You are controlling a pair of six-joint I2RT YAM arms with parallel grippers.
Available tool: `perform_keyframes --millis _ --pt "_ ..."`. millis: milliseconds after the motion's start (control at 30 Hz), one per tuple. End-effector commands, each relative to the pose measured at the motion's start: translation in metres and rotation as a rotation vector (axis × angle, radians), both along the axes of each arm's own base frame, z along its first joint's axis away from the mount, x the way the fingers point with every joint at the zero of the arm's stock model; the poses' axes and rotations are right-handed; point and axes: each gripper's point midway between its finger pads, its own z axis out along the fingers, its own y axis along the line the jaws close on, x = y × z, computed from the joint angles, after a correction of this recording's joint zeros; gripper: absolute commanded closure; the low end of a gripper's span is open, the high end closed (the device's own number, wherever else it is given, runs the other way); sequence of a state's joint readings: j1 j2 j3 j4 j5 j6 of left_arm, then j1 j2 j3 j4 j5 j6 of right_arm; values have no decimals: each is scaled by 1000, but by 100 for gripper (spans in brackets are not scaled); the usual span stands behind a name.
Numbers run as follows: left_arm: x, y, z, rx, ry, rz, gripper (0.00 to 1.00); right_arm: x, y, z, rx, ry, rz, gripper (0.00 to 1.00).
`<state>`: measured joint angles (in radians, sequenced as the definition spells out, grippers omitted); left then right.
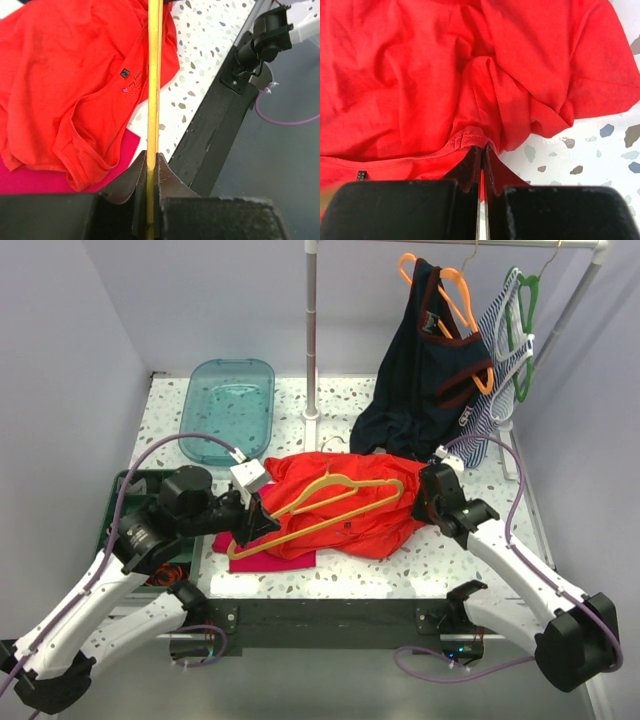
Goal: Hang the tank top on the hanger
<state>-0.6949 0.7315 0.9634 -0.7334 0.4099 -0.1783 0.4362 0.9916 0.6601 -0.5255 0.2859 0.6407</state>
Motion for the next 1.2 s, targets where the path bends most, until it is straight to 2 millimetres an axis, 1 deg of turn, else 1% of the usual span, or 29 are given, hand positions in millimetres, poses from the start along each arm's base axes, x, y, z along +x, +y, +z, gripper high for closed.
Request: perform_keyframes --millis 0,133,267,433,467,533,567,667,767,933,1167 --pt "3 -11 5 7 -27 -43 100 5 4 21 12 -44 47 100" --pt "8 -20 2 35 -31 -53 100 2 3 23 9 -54 59 100" --pt "19 -21 -5 79 -51 -30 100 -2 3 27 15 -58 71 100" --pt "17 -30 -7 81 -52 -69 100 -4 4 34 19 -70 84 100" --pt "16 -31 -5 76 -53 -78 100 -5 4 35 23 -70 87 100" --pt "14 -34 5 50 -70 -96 100 -4 5 36 19 -70 93 100" --pt "14 -33 6 52 -70 -92 100 -4 6 37 22 -67 98 100" --pt "14 -32 3 69 -63 -93 100 -3 9 40 33 -72 109 100" --pt "10 -33 6 54 -64 -108 100 -1 9 40 30 -70 106 100" --pt "9 -29 -1 69 -59 -95 100 1 13 45 48 -80 116 100" --pt "3 -43 0 51 -45 -161 100 7 10 52 17 -82 107 100"
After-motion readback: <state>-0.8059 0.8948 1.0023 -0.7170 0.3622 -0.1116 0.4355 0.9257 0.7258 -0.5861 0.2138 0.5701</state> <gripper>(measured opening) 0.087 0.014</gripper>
